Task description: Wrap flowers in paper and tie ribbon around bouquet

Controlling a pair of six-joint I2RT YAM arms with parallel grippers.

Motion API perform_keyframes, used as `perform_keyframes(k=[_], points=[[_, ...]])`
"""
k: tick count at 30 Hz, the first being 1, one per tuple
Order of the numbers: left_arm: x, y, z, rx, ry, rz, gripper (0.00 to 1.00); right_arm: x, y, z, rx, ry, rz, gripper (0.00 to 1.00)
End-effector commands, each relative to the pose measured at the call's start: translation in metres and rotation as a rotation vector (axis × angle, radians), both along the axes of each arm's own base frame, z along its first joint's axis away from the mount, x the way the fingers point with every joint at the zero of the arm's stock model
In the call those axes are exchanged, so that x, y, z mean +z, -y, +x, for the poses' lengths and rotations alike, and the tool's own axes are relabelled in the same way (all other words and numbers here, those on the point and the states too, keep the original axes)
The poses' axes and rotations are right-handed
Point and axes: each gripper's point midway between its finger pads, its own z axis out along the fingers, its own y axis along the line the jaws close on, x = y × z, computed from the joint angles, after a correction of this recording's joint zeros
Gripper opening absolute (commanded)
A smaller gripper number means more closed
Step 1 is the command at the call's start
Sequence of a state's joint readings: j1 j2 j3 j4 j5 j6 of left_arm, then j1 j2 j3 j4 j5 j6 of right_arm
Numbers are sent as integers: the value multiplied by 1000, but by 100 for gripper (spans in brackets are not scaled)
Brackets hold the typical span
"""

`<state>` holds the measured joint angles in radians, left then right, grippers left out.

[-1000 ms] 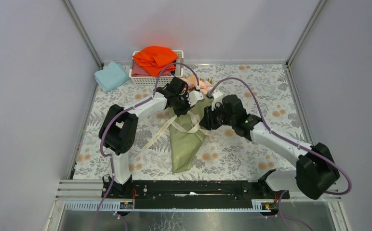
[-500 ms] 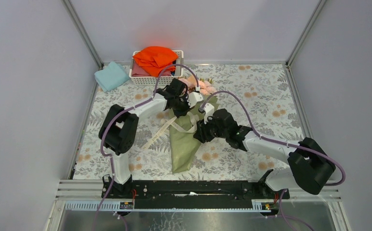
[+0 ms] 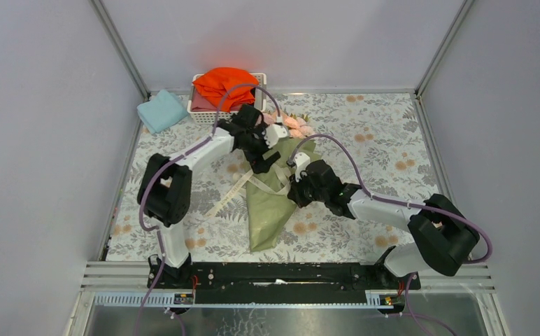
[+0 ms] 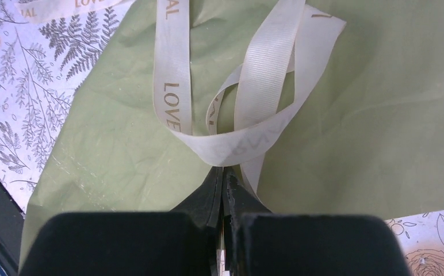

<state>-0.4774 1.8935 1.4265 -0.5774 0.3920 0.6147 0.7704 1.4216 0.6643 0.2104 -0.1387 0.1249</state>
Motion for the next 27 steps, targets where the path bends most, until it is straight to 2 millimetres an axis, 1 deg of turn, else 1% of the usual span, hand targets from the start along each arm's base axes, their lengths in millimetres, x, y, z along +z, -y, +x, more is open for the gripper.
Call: perform_keyframes(k=[1, 2, 4, 6, 7, 8, 10, 12, 14, 16, 19, 21, 22, 23, 24, 26, 27], points=[[56, -44, -5, 7, 25, -19, 99, 6, -3, 10, -9, 22, -4, 0], [53, -59, -12, 9, 11, 10, 99, 6, -4, 11, -9, 20, -2, 0], [35, -88, -31, 9, -13, 93, 99, 7, -3, 12, -8, 17, 4, 0], [10, -112, -53, 2, -32, 184, 99, 8, -4, 13, -8, 15, 9, 0], [-8, -122, -70, 2, -62, 220, 99, 8, -3, 14, -10, 12, 11, 0], [-16, -127, -75, 10, -58, 240, 99, 8, -3, 14, -10, 7, 18, 0], [-33, -136, -74, 66, -34, 267, 99, 9, -3, 15, -8, 1, 30, 0], [-48, -137, -68, 122, -16, 258, 99, 10, -4, 16, -5, -1, 38, 0], [-59, -131, -60, 171, -12, 226, 99, 12, -5, 16, -3, -3, 40, 0], [-64, -122, -57, 182, -30, 178, 99, 13, -4, 17, -7, -3, 39, 0], [-69, -106, -67, 161, -85, 112, 99, 16, -1, 18, -15, 2, 47, 0], [-76, -103, -73, 149, -96, 125, 98, 19, 2, 19, -23, 3, 60, 0], [-80, -104, -75, 147, -94, 142, 95, 20, 3, 20, -27, 0, 71, 0], [-82, -106, -76, 146, -92, 156, 89, 23, 3, 21, -30, -4, 84, 0], [-83, -107, -79, 143, -101, 163, 80, 25, 4, 23, -35, -6, 94, 0], [-85, -109, -86, 124, -124, 174, 53, 28, 5, 25, -38, -9, 101, 0], [-85, -110, -89, 119, -132, 179, 35, 29, 6, 25, -37, -12, 99, 0]])
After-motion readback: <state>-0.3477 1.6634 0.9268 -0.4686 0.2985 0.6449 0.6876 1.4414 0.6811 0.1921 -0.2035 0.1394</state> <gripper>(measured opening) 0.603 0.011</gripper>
